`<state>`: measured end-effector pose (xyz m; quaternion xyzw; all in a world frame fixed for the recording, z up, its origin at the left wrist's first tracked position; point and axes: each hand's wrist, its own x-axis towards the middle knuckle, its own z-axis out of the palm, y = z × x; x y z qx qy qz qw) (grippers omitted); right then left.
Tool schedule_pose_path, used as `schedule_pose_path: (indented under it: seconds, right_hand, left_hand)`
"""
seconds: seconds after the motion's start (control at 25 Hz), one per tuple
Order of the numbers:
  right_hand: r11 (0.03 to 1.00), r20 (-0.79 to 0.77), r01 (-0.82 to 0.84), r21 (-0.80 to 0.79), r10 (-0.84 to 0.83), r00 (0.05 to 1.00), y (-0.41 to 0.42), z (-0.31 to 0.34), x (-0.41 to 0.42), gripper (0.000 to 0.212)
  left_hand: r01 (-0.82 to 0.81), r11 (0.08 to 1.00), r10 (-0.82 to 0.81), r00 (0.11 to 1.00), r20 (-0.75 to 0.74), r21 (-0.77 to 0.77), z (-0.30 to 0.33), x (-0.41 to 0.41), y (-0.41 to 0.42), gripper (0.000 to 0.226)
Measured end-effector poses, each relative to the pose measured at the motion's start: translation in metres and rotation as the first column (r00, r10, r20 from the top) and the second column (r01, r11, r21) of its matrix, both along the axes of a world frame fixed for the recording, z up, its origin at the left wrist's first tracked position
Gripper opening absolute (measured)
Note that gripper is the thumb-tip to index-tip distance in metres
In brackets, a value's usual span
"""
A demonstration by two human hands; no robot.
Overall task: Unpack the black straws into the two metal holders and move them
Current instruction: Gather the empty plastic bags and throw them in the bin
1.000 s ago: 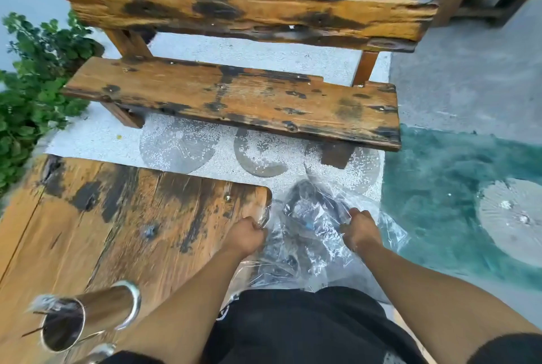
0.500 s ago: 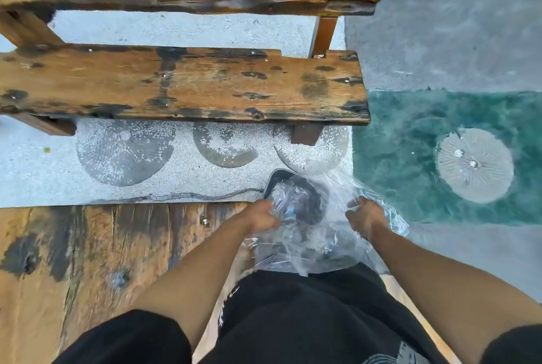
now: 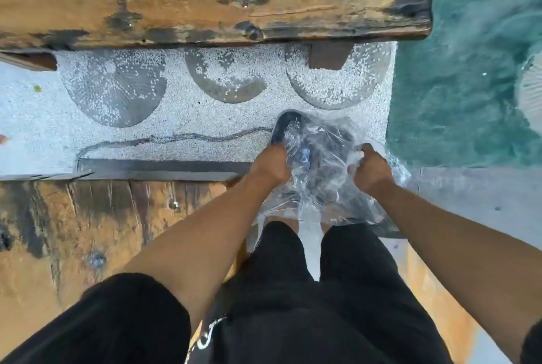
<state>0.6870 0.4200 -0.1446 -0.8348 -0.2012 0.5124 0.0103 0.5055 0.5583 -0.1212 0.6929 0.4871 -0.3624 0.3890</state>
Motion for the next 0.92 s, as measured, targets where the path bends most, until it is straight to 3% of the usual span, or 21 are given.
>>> schedule_pose_path:
  seconds: [0.16, 0.28, 0.48, 0.56, 0.92]
  right_hand:
    - [0.988, -0.091, -0.154, -0.006, 0.153, 0.984, 0.004, -0.085, -0.002, 0.068]
    - [0.965, -0.149, -0.259, -0.036, 0.252, 0.956, 0.015, -0.14, -0.012, 0.056]
    - [0.974, -0.194, -0.217, -0.058, 0.202, 0.96, 0.024, -0.237, -0.03, 0.042]
    - [0.976, -0.188, -0.206, -0.071, 0.19, 0.964, 0.031, -0.267, -0.027, 0.046]
    - [0.935, -0.087, -0.349, -0.059, 0.343, 0.935, 0.043, -0.442, -0.036, 0.066]
  left_hand:
    - [0.077, 0.997, -0.076, 0.996, -0.05, 0.017, -0.092, 0.013, 0.0, 0.055]
    - [0.119, 0.992, -0.114, 0.989, -0.094, 0.043, -0.145, 0.018, 0.005, 0.042]
    - [0.119, 0.993, -0.119, 0.988, -0.102, -0.003, -0.254, 0.032, 0.009, 0.032]
    - [0.123, 0.992, -0.124, 0.989, -0.083, -0.016, -0.292, 0.041, 0.01, 0.026]
    - [0.21, 0.976, -0.215, 0.971, -0.106, -0.057, -0.465, 0.047, -0.002, 0.041]
